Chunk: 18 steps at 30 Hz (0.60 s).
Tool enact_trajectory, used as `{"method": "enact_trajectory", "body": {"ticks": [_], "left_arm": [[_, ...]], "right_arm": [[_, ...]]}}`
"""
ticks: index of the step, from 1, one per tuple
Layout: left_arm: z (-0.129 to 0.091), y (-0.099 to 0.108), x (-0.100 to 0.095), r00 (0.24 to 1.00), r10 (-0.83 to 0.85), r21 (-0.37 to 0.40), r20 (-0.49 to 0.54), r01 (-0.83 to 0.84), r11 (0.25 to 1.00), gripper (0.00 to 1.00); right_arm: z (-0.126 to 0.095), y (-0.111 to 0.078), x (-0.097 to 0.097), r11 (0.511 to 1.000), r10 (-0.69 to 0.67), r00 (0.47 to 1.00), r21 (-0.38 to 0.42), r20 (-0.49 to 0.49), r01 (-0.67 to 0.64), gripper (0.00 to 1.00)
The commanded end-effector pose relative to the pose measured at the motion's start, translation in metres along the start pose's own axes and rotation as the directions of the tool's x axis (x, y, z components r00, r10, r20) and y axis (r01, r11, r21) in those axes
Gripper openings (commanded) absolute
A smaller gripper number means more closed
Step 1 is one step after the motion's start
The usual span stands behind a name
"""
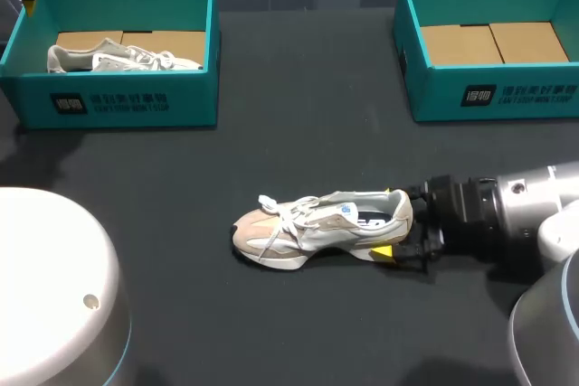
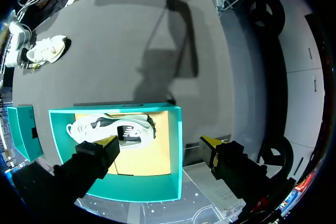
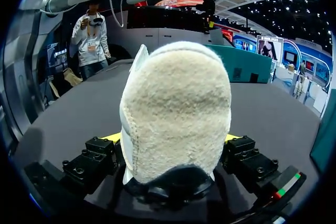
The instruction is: Take the shoe out of the shoebox, open the shoe tongue, remove and reinsert the insole, then place the shoe into the shoebox
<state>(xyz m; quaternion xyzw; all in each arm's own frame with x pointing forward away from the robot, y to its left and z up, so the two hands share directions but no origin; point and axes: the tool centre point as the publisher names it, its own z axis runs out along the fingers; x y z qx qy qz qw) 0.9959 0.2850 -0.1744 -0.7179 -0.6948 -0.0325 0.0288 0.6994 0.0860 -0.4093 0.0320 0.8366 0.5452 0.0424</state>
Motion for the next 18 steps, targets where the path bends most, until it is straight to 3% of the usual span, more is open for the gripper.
{"method": "enact_trajectory", "body": {"ticks": [1, 2, 3, 4, 18], "left_arm": [[0.0, -0.0005, 0.0002, 1.0, 0.001, -0.001, -0.002, -0.001, 1.0, 1.0], [0.0, -0.0005, 0.0002, 1.0, 0.001, -0.001, -0.002, -0.001, 1.0, 1.0], [0.0, -0.0005, 0.0002, 1.0, 0.001, -0.001, -0.002, -0.001, 1.0, 1.0], [0.0, -0.0005, 0.0002, 1.0, 0.001, -0.001, -0.002, -0.001, 1.0, 1.0], [0.0, -0.0005, 0.0002, 1.0, 0.001, -0.001, -0.002, -0.001, 1.0, 1.0]], "right_arm": [[0.0032, 0.0008, -0.0028, 1.0, 0.005, 1.0, 0.006, -0.004, -0.005, 1.0], [0.0037, 0.001, -0.0035, 1.0, 0.007, 1.0, 0.006, -0.004, -0.007, 0.76], [0.0043, 0.0008, -0.0041, 1.0, 0.008, 1.0, 0.008, -0.005, -0.008, 0.15], [0.0046, 0.0006, -0.0044, 1.0, 0.009, 1.0, 0.008, -0.005, -0.009, 0.0], [0.0019, -0.0007, -0.0003, 0.999, 0.025, 0.999, 0.029, 0.019, -0.026, 0.0]]}}
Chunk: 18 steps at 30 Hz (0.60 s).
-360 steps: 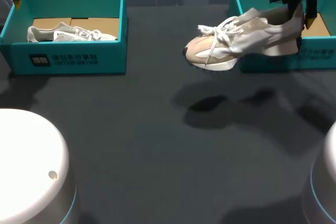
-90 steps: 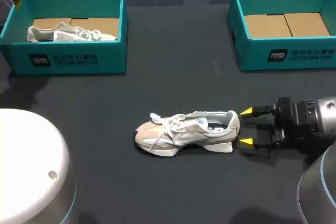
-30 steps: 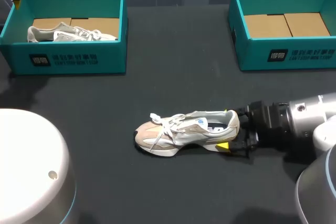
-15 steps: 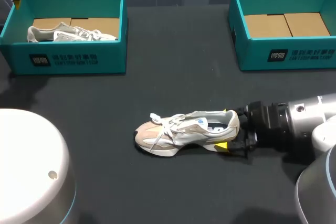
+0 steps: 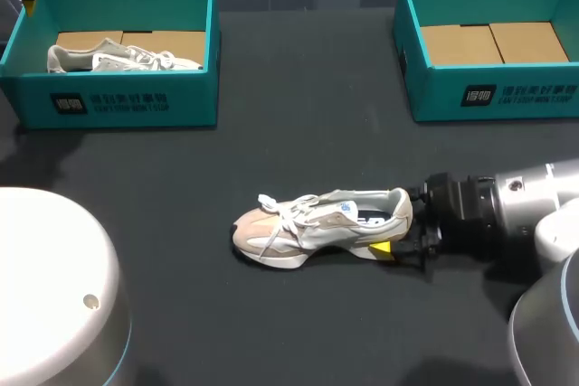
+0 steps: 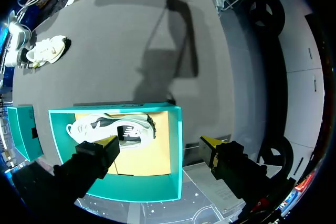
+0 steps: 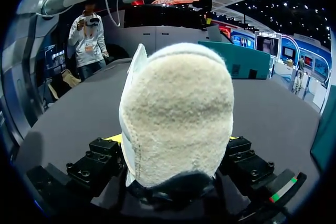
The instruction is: Take the shoe out of the shoebox, open the shoe tongue, remove and reinsert the insole, then place the shoe into the shoebox
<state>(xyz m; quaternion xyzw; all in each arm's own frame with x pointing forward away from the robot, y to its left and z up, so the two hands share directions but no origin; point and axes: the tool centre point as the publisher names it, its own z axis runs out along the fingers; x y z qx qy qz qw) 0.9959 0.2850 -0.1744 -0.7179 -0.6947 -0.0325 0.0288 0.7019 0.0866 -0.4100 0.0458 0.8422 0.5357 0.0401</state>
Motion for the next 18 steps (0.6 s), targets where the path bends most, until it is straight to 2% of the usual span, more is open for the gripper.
{"method": "enact_trajectory", "body": {"ticks": [1, 18], "left_arm": [[0.0, -0.0005, 0.0002, 1.0, 0.001, -0.001, -0.002, -0.001, 1.0, 1.0], [0.0, -0.0005, 0.0002, 1.0, 0.001, -0.001, -0.002, -0.001, 1.0, 1.0]], "right_arm": [[0.0008, -0.0005, 0.0021, 1.0, 0.001, 1.0, 0.006, 0.008, -0.001, 0.0], [0.0007, -0.0014, 0.0022, 1.0, -0.004, 1.0, -0.001, -0.015, 0.004, 0.0]]}}
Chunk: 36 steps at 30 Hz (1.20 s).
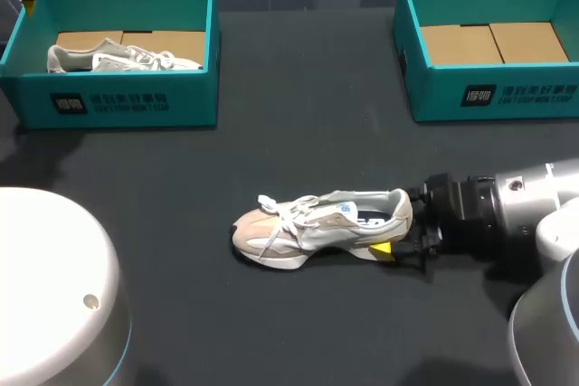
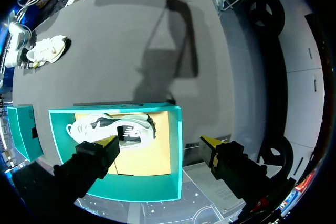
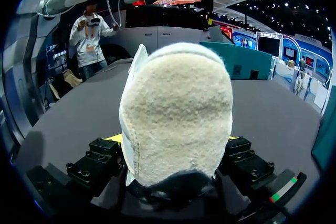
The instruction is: Take the shoe out of the shoebox, open the shoe tongue, remove and reinsert the insole, then place the shoe into the shoebox
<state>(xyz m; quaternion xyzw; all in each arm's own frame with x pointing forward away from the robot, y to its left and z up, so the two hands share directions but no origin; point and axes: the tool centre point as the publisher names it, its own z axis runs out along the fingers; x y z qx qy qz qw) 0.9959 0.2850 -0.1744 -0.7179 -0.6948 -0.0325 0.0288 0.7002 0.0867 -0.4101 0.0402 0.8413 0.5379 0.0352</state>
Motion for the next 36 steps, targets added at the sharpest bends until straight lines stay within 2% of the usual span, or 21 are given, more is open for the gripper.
{"method": "enact_trajectory", "body": {"ticks": [1, 6, 9, 11, 13, 14, 15, 16, 17, 19, 21, 22, 25, 29, 34, 35, 36], "left_arm": [[0.0, 0.0, 0.0, 1.0, 0.001, -0.001, -0.002, -0.001, 1.0, 1.0], [0.0, 0.0, 0.0, 1.0, 0.001, -0.001, -0.002, -0.001, 1.0, 1.0], [-0.005, -0.019, -0.014, 0.987, -0.163, 0.018, -0.008, 0.163, 0.986, 1.0], [-0.008, -0.025, -0.022, 0.956, -0.291, 0.068, -0.027, 0.292, 0.954, 1.0], [-0.011, -0.032, -0.034, 0.881, -0.468, 0.116, -0.072, 0.474, 0.873, 1.0], [-0.011, -0.035, -0.037, 0.865, -0.495, 0.115, -0.079, 0.501, 0.858, 1.0], [-0.011, -0.043, -0.043, 0.815, -0.575, 0.063, -0.074, 0.579, 0.813, 1.0], [-0.011, -0.046, -0.046, 0.795, -0.602, 0.071, -0.081, 0.607, 0.792, 1.0], [-0.013, -0.051, -0.051, 0.771, -0.631, 0.111, -0.083, 0.636, 0.763, 1.0], [-0.013, -0.06, -0.06, 0.7, -0.71, 0.102, -0.075, 0.714, 0.693, 1.0], [-0.012, -0.068, -0.069, 0.623, -0.777, 0.144, -0.091, 0.781, 0.608, 1.0], [-0.012, -0.071, -0.073, 0.573, -0.816, 0.192, -0.079, 0.812, 0.551, 1.0], [-0.01, -0.08, -0.086, 0.493, -0.865, 0.253, -0.093, 0.852, 0.458, 1.0], [-0.01, -0.093, -0.109, 0.444, -0.891, 0.296, -0.095, 0.867, 0.401, 1.0], [-0.017, -0.105, -0.132, 0.421, -0.9, 0.36, -0.113, 0.862, 0.358, 1.0], [-0.018, -0.108, -0.137, 0.422, -0.899, 0.354, -0.114, 0.863, 0.36, 1.0], [-0.019, -0.111, -0.142, 0.451, -0.886, 0.332, -0.107, 0.856, 0.395, 1.0]], "right_arm": [[0.001, -0.001, 0.001, 1.0, 0.0, 1.0, 0.004, -0.001, 0.0, 0.0], [0.001, -0.001, 0.001, 1.0, 0.0, 1.0, 0.004, -0.001, 0.0, 0.0], [0.001, -0.001, 0.001, 1.0, 0.0, 1.0, 0.004, -0.001, 0.0, 0.0], [0.001, -0.001, 0.001, 1.0, 0.0, 1.0, 0.004, -0.001, 0.0, 0.0], [0.001, -0.001, 0.001, 1.0, 0.0, 1.0, 0.004, -0.001, 0.0, 0.0], [0.001, -0.001, 0.001, 1.0, 0.0, 1.0, 0.004, -0.001, 0.0, 0.0], [0.001, -0.001, 0.001, 1.0, 0.0, 1.0, 0.004, -0.001, 0.0, 0.0], [0.001, -0.001, 0.001, 1.0, 0.0, 1.0, 0.004, -0.001, 0.0, 0.0], [0.001, -0.001, 0.001, 1.0, 0.0, 1.0, 0.004, -0.001, 0.0, 0.0], [0.001, -0.001, 0.001, 1.0, 0.0, 1.0, 0.004, -0.001, 0.0, 0.0], [0.001, -0.001, 0.001, 1.0, 0.0, 1.0, 0.004, -0.001, 0.0, 0.0], [0.001, -0.001, 0.001, 1.0, 0.0, 1.0, 0.004, -0.001, 0.0, 0.0], [0.001, -0.001, 0.001, 1.0, 0.0, 1.0, 0.004, -0.001, 0.0, 0.0], [0.001, -0.001, 0.001, 1.0, 0.0, 1.0, 0.004, -0.001, 0.0, 0.0], [0.001, -0.001, 0.001, 1.0, 0.0, 1.0, 0.004, -0.001, 0.0, 0.0], [0.001, -0.001, 0.001, 1.0, 0.0, 1.0, 0.004, -0.001, 0.0, 0.0], [0.001, -0.001, 0.001, 1.0, 0.0, 1.0, 0.004, -0.001, 0.0, 0.0]]}}
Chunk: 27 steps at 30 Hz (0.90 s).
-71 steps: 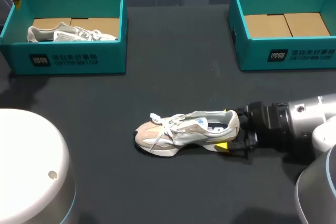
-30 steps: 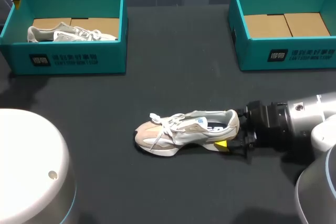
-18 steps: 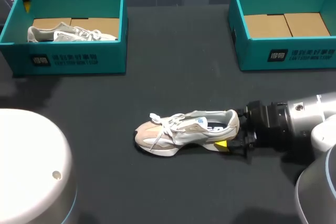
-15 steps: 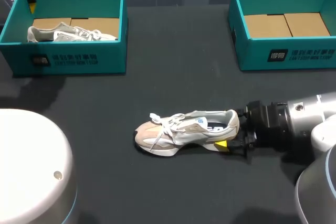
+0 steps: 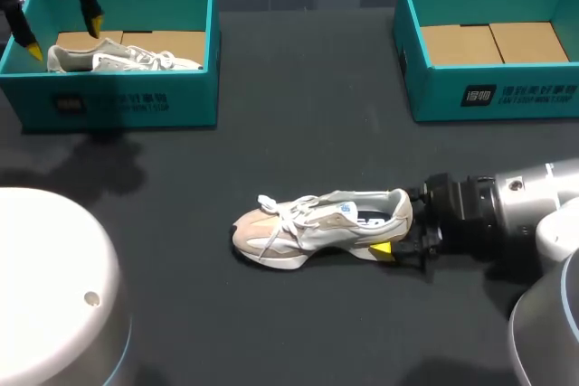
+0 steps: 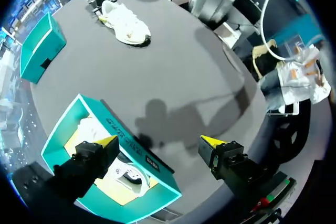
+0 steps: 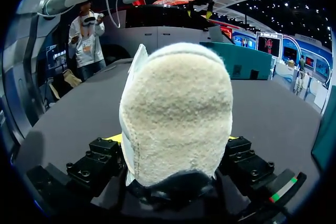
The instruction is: Take the shoe out of the shoebox, open the shoe tongue, remove and reinsert the insole, then place the shoe into the shoebox
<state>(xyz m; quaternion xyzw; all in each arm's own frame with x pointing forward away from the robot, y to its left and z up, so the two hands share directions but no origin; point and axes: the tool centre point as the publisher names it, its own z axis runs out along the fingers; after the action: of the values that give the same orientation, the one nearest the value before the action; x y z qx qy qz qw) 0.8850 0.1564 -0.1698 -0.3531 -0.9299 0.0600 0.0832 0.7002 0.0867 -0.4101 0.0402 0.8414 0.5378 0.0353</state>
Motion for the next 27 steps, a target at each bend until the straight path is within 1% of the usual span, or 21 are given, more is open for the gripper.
{"method": "enact_trajectory", "body": {"ticks": [1, 17, 19, 20, 23, 24, 25, 27], "left_arm": [[0.0, -0.012, -0.003, 0.971, -0.24, 0.12, 0.007, 0.237, 0.964, 1.0], [0.0, -0.012, -0.003, 0.971, -0.24, 0.12, 0.007, 0.237, 0.964, 1.0], [0.004, -0.02, 0.003, 0.957, -0.276, 0.121, 0.086, 0.265, 0.957, 1.0], [0.007, -0.027, 0.004, 0.94, -0.327, 0.126, 0.1, 0.314, 0.941, 1.0], [0.015, -0.045, 0.01, 0.899, -0.426, 0.128, 0.105, 0.413, 0.902, 1.0], [0.018, -0.05, 0.01, 0.88, -0.464, 0.121, 0.105, 0.452, 0.884, 1.0], [0.022, -0.056, 0.011, 0.856, -0.5, 0.106, 0.129, 0.49, 0.866, 1.0], [0.027, -0.064, 0.011, 0.823, -0.559, 0.106, 0.101, 0.55, 0.828, 1.0]], "right_arm": [[0.001, -0.001, 0.0, 1.0, 0.0, 1.0, 0.004, -0.001, 0.0, 0.0], [0.001, -0.001, 0.0, 1.0, 0.0, 1.0, 0.004, -0.001, 0.0, 0.0], [0.001, -0.001, 0.0, 1.0, 0.0, 1.0, 0.004, -0.001, 0.0, 0.0], [0.001, -0.001, 0.0, 1.0, 0.0, 1.0, 0.004, -0.001, 0.0, 0.0], [0.001, -0.001, 0.0, 1.0, 0.0, 1.0, 0.004, -0.001, 0.0, 0.0], [0.001, -0.001, 0.0, 1.0, 0.0, 1.0, 0.004, -0.001, 0.0, 0.0], [0.001, -0.001, 0.0, 1.0, 0.0, 1.0, 0.004, -0.001, 0.0, 0.0], [0.001, -0.001, 0.0, 1.0, 0.0, 1.0, 0.004, -0.001, 0.0, 0.0]]}}
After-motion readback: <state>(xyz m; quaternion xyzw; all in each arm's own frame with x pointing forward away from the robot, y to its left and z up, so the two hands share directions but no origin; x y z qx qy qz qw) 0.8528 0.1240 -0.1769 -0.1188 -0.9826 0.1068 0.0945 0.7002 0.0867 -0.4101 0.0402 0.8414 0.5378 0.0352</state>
